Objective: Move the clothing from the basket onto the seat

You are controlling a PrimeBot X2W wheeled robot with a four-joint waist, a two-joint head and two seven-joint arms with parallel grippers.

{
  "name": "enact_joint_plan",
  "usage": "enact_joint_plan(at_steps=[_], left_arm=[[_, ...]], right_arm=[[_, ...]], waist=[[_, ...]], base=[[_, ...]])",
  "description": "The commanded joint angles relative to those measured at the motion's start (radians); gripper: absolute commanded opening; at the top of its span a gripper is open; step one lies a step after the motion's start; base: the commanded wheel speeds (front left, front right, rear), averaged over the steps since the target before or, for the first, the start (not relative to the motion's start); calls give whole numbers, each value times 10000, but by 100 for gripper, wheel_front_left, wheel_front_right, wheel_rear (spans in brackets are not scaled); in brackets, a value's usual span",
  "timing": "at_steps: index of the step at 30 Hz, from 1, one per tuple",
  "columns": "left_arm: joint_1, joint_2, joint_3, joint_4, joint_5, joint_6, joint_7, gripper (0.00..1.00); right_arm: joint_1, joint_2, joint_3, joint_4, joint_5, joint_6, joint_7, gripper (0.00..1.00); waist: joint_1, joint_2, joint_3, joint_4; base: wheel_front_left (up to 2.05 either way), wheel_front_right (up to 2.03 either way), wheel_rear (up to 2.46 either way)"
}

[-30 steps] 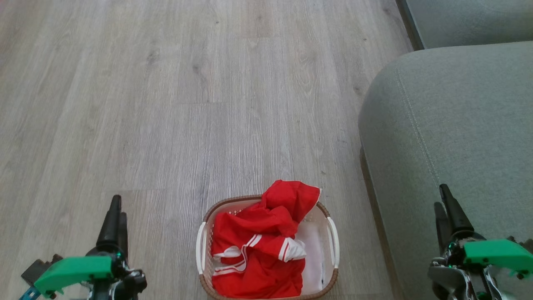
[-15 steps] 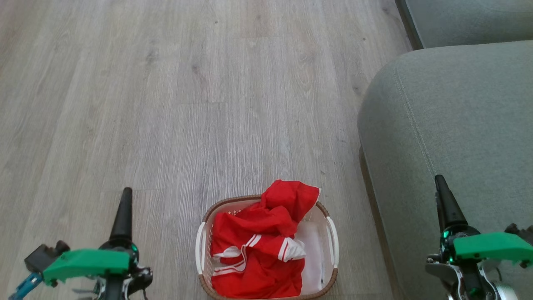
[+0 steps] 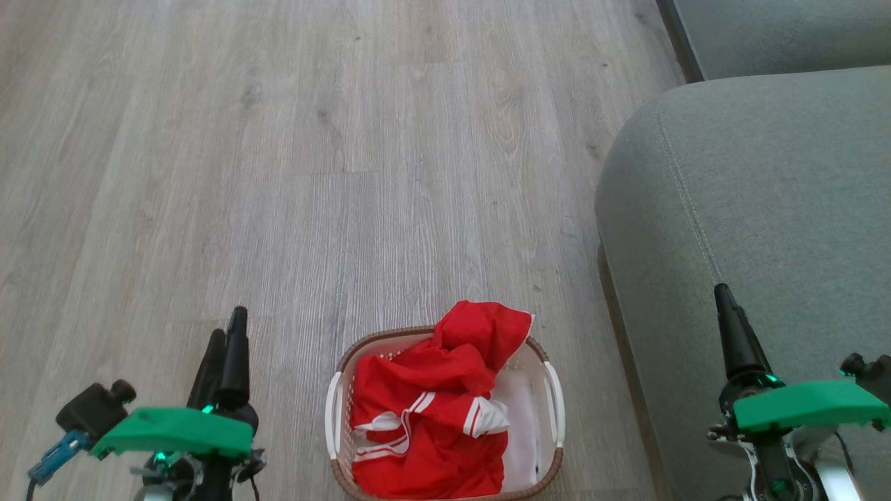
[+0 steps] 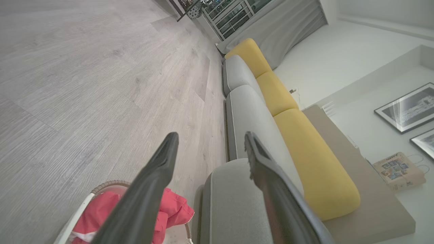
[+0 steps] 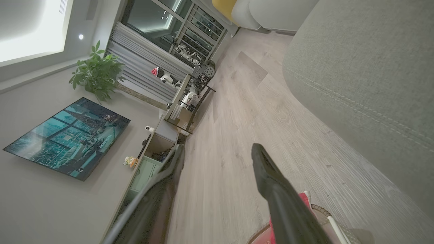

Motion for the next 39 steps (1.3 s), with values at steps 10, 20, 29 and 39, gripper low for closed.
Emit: enact_joint_plan(at_steps=[10,20,29,39], left_arm=[[-603,202,-111,-519,1865,131,-419,100],[-616,217,-281,-624,3006,137,-683,100],[-626,216,-408,-760,4097,182,-946,100],[-644,223,-568,-902,5301,201,-1238,100]], right_arm=[[-261,-227,254,-552,-1743,-1,-410,100],[-240,-197,344,-564,-2735,-1,-676,100],[-219,-209,450,-613,-3703,-1,-940,100],[-215,-211,582,-724,-4761,-1,-1234,100]], waist=[[0,-1,-6,-25],[0,-1,1,-13],[0,-1,-2,-11],[0,-1,14,-39]], base=[[0,0,0],[0,0,0],[0,0,0],[0,0,0]])
